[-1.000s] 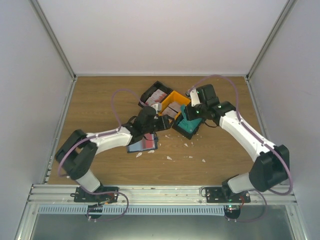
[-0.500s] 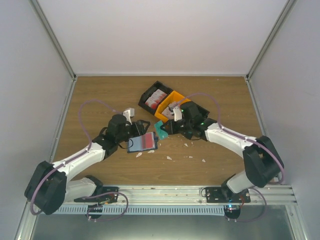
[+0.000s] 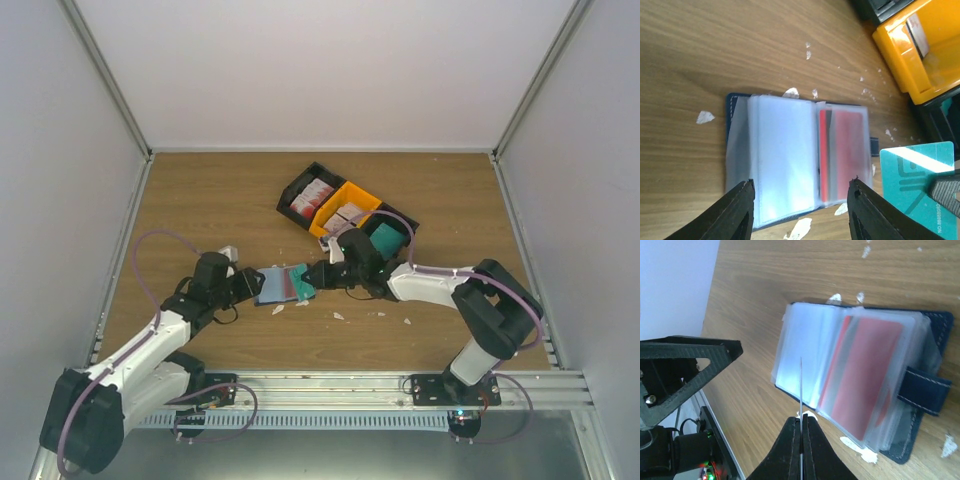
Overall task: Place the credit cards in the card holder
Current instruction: Insert the credit card into the card holder.
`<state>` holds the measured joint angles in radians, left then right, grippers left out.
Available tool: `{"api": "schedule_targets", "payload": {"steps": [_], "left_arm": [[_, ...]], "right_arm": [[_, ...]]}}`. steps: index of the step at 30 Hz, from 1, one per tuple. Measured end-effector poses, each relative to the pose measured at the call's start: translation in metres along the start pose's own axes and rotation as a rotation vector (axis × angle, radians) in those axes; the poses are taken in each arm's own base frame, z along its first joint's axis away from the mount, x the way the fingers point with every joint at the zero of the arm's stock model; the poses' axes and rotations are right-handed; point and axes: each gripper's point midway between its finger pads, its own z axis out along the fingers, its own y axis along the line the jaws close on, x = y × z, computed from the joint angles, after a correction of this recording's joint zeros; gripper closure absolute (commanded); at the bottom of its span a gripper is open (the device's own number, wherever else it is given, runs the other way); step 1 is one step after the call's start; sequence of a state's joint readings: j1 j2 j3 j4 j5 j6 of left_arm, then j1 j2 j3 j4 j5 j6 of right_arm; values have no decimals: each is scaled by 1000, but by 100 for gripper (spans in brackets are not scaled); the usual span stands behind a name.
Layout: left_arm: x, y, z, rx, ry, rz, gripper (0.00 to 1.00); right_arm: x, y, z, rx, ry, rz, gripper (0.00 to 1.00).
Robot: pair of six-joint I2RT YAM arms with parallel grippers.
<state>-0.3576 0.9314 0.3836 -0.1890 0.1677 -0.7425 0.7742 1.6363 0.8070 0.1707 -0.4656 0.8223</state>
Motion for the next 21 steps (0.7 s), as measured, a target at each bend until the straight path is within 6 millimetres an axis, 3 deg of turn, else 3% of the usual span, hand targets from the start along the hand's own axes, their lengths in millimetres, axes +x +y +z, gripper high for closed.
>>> {"api": "schedule_targets", "payload": {"steps": [6,21], "left_arm": [[4,10,-1,-30,22,6,42],[22,44,19,-158,136,-25,46]], "right_arm": [[6,-8,-4,15,-17,56,100],[-7,1,-19,14,-91,75,99]]}}
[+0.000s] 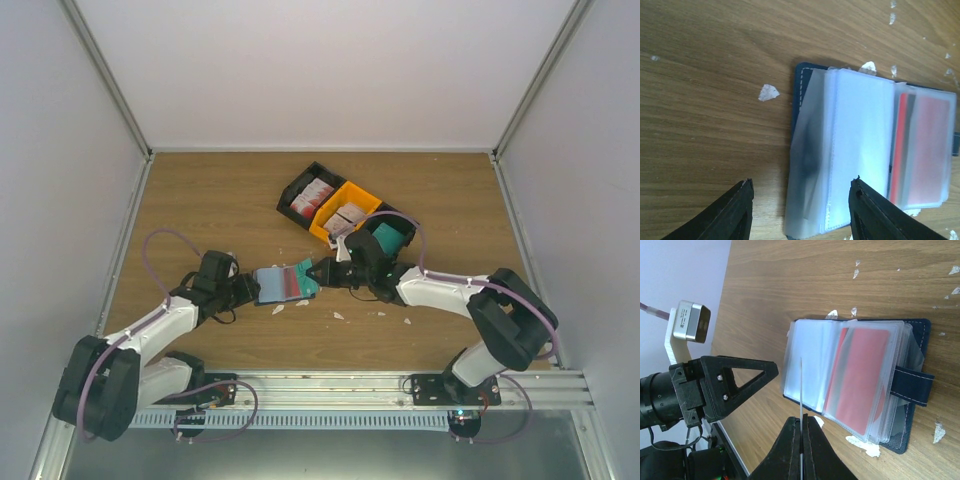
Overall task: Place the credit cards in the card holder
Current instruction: Insert the credit card into the card holder.
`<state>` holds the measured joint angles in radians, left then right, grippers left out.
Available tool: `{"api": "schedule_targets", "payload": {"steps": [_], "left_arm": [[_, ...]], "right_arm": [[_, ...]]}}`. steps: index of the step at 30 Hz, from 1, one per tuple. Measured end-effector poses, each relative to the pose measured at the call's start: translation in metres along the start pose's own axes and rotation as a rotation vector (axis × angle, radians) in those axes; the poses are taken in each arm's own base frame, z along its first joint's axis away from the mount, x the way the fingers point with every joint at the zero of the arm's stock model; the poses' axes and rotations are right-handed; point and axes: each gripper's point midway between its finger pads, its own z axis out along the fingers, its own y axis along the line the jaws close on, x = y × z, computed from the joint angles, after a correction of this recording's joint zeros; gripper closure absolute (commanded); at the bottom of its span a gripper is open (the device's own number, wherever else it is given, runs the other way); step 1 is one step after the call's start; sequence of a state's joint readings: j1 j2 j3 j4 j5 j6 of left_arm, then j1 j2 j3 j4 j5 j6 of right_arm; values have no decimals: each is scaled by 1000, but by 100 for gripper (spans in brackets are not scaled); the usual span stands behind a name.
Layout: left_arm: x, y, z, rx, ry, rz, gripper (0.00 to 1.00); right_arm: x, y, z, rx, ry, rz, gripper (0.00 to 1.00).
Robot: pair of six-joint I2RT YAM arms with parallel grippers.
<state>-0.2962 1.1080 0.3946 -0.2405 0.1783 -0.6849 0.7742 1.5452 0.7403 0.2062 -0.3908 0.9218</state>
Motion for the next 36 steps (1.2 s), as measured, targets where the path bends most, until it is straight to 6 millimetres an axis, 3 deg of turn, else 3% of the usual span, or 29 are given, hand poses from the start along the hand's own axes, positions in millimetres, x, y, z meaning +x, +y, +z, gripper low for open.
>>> {"api": "schedule_targets", "payload": {"steps": [5,13,22,26,36], "left_arm": [[-1,4,3,-31,15,1,47],[2,-2,10,0,71,43,49],[5,-17,22,91,160,56,68],[8,-18,24,108,184,52,73],[9,-18,25,110,191,44,74]], "right_arm": [[3,-2,5,-1,18,-2,100],[9,-14,35,-2,91,18,100],[13,-28,63,-7,120,74,99],[11,-34,71,5,119,94,100],[5,-39,76,13,91,115,99]]}}
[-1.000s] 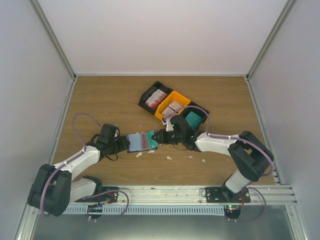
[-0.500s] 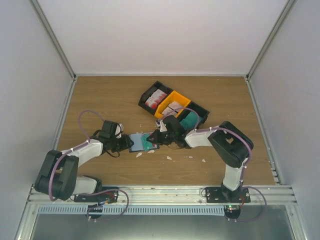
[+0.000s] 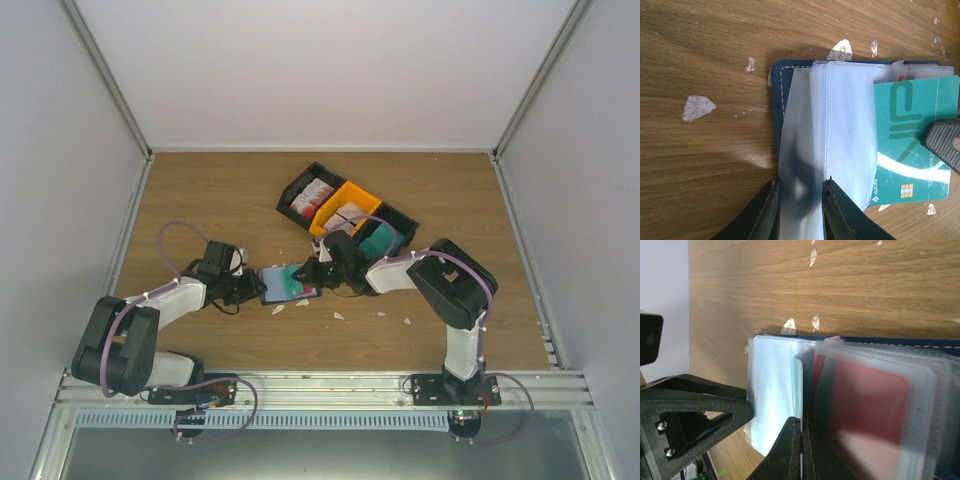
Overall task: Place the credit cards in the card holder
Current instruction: Insert the credit card into the card holder.
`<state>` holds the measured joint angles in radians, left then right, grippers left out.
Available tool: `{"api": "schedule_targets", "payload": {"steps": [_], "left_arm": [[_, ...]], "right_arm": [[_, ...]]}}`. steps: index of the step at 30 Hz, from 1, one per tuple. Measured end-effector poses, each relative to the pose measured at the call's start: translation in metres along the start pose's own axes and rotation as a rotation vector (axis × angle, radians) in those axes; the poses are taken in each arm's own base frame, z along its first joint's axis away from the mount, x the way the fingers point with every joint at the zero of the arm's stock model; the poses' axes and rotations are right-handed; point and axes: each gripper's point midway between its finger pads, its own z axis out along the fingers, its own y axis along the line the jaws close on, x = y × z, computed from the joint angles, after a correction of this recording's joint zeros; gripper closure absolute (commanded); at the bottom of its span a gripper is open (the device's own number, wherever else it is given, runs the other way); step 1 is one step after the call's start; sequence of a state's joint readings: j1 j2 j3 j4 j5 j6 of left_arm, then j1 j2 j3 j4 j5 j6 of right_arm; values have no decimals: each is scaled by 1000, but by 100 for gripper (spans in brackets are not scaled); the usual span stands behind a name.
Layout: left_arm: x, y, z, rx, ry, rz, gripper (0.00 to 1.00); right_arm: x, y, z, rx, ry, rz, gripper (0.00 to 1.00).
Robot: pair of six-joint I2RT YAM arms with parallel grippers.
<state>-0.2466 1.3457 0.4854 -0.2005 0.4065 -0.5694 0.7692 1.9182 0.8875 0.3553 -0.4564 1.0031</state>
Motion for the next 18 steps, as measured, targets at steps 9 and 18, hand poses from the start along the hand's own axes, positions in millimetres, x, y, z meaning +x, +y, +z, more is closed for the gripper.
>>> {"api": "schedule_targets", "payload": {"steps": [9,18], "left_arm": [[2,0,0,8,4,-14,75],[4,-2,0,20,10,-22,76]], "right_arm": [[-6,-8,-1,22,-40,47,99],[-5,-10,5,33,-63,68,100]]}}
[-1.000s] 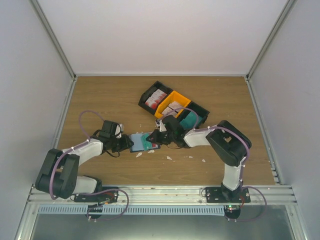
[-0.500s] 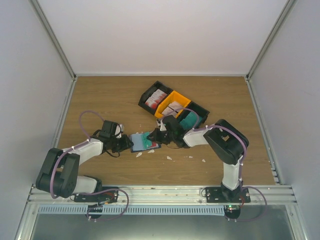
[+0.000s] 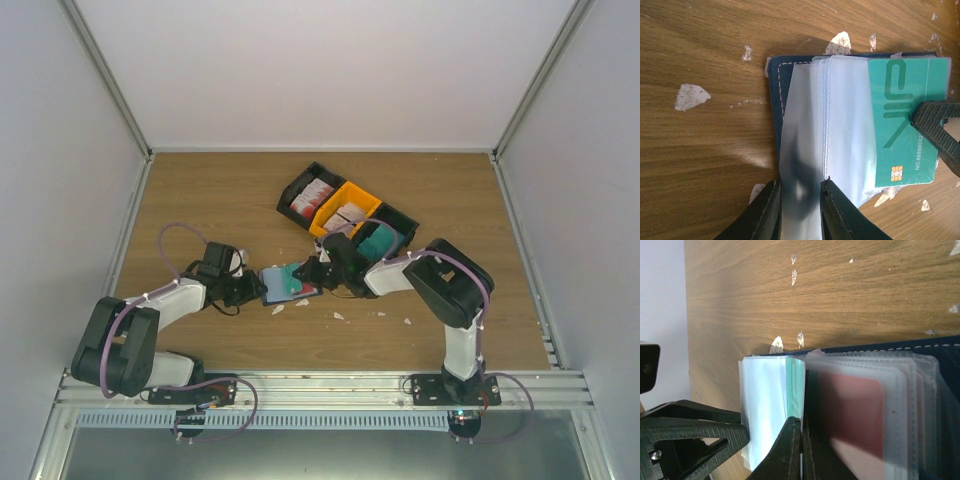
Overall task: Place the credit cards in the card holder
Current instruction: Insert the credit card into the card holder.
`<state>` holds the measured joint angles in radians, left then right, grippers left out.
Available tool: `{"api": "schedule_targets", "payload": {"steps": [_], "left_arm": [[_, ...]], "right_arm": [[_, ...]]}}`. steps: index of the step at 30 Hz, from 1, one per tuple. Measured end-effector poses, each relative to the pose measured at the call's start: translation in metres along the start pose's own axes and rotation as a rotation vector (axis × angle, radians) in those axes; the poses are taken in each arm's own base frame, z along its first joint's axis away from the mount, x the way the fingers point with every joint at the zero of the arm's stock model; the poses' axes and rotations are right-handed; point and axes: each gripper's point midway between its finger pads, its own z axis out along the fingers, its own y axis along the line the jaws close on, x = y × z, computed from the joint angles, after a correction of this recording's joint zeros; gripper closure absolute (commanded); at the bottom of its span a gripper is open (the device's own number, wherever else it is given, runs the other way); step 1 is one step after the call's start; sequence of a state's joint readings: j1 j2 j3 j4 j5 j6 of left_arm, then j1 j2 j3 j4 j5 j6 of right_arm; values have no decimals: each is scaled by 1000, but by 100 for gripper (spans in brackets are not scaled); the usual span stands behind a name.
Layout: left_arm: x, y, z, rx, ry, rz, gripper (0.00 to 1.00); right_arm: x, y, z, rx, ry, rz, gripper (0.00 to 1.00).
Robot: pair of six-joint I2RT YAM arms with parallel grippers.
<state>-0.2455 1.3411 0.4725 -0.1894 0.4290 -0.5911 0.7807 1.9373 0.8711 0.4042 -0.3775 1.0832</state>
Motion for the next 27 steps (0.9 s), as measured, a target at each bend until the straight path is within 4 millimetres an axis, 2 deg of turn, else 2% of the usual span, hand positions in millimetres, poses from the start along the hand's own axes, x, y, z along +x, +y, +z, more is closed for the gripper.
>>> {"api": "schedule_targets", "payload": {"steps": [23,27], "left_arm": [[4,-1,1,18,19,-8,79],[4,-1,1,21,21,-9,79]], "right_arm": [[12,4,5,-130,17,-14,100],[13,6,8,-144,24,-19,96]]}}
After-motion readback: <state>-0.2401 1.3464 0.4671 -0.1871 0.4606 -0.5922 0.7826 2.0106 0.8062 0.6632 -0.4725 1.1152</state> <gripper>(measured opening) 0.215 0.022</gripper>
